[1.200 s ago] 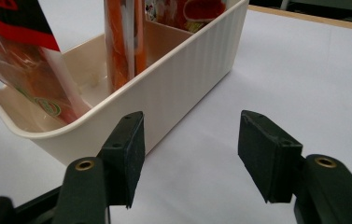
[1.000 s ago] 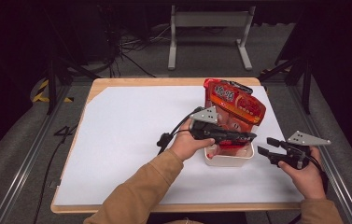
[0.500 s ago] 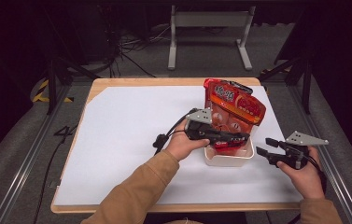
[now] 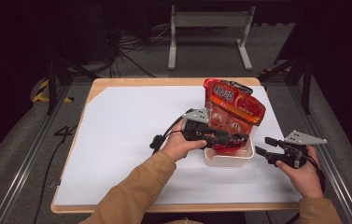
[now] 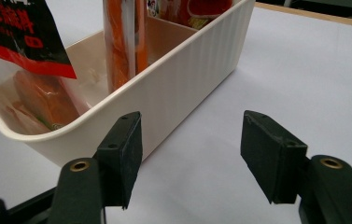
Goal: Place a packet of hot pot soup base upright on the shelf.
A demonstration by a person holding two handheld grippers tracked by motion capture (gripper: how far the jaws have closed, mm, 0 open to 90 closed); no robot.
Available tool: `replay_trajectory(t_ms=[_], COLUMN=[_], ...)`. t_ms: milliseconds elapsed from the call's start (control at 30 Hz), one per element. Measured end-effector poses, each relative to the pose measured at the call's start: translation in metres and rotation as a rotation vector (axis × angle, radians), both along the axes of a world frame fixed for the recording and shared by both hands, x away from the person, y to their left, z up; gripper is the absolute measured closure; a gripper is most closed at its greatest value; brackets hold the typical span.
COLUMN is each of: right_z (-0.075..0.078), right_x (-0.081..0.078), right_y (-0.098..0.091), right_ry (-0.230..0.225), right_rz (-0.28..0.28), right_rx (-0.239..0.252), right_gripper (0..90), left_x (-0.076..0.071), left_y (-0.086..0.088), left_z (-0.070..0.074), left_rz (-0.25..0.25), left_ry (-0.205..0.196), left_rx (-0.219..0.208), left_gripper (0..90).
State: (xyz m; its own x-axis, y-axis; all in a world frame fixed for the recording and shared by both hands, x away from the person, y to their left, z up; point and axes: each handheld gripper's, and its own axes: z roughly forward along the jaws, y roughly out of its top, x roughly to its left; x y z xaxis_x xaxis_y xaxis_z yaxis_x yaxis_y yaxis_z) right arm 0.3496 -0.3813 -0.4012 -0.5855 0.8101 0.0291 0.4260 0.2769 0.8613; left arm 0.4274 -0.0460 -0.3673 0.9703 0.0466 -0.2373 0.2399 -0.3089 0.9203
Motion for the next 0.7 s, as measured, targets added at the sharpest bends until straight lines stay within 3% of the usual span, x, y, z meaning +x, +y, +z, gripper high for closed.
replay_trajectory(t_ms=[67,300,467,700], right_z=[0.0,-0.001,-0.002,-0.002], right_x=[0.0,0.002,0.002,0.003], right_y=[0.0,0.002,0.002,0.003], right_ry=[0.003,0.006,0.006,0.006], right_rz=[0.0,-0.002,-0.003,-0.006], right_rx=[0.0,-0.002,-0.003,-0.005], right_gripper=[38.7,38.2,37.9,36.7], left_x=[-0.001,-0.008,-0.012,-0.018], left_y=[0.003,0.023,0.045,0.087], left_z=[0.002,0.018,0.029,0.041], left_rz=[0.014,0.092,0.144,0.246], left_ry=[0.01,-0.031,-0.039,-0.059], left_rx=[-0.004,-0.017,-0.043,-0.013], left_gripper=[47.1,28.9,25.7,23.2])
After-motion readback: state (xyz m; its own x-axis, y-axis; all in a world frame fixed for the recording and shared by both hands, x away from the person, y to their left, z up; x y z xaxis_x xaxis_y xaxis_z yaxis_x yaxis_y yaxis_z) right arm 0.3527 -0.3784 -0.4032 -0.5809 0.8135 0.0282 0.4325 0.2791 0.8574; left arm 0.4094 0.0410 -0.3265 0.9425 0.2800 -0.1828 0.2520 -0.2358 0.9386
